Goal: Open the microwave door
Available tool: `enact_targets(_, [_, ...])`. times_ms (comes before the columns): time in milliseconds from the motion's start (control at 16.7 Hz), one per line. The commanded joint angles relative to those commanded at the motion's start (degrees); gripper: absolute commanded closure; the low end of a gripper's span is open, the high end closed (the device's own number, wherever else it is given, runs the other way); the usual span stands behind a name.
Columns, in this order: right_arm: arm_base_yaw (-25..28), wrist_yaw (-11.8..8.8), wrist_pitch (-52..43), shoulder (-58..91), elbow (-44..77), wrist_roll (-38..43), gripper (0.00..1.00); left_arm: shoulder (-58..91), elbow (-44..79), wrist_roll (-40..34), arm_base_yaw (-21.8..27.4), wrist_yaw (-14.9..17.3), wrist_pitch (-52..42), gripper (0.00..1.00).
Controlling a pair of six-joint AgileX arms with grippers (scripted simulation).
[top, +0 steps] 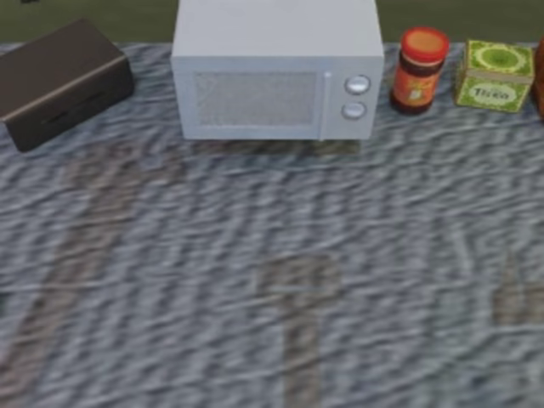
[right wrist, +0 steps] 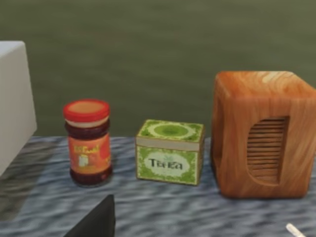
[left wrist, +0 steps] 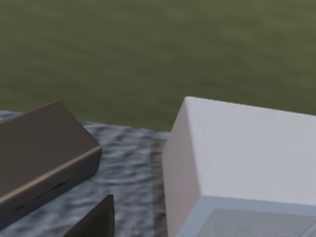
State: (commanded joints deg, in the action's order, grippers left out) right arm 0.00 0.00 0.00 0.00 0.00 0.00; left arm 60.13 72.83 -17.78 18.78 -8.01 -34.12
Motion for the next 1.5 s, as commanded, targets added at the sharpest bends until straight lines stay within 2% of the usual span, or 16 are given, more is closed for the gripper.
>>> enact_targets(540, [0.0,0.0,0.0,0.0,0.0,0.0,0.0,49.81,54.34,-12.42,14.17,-6.71,-29.26,0.0])
enact_targets(840, [0.0,0.0,0.0,0.0,0.0,0.0,0.0,72.22,77.99,-17.81,20.23,-9.84,-42.52,0.0])
enact_targets(1140, [0.0,0.0,0.0,0.0,0.0,0.0,0.0,85.29,91.51,-20.91,23.71,-11.7,-50.35,0.0])
enact_targets(1500, [0.0,0.0,0.0,0.0,0.0,0.0,0.0,87.23,93.45,-21.37,24.23,-11.98,-51.52,0.0])
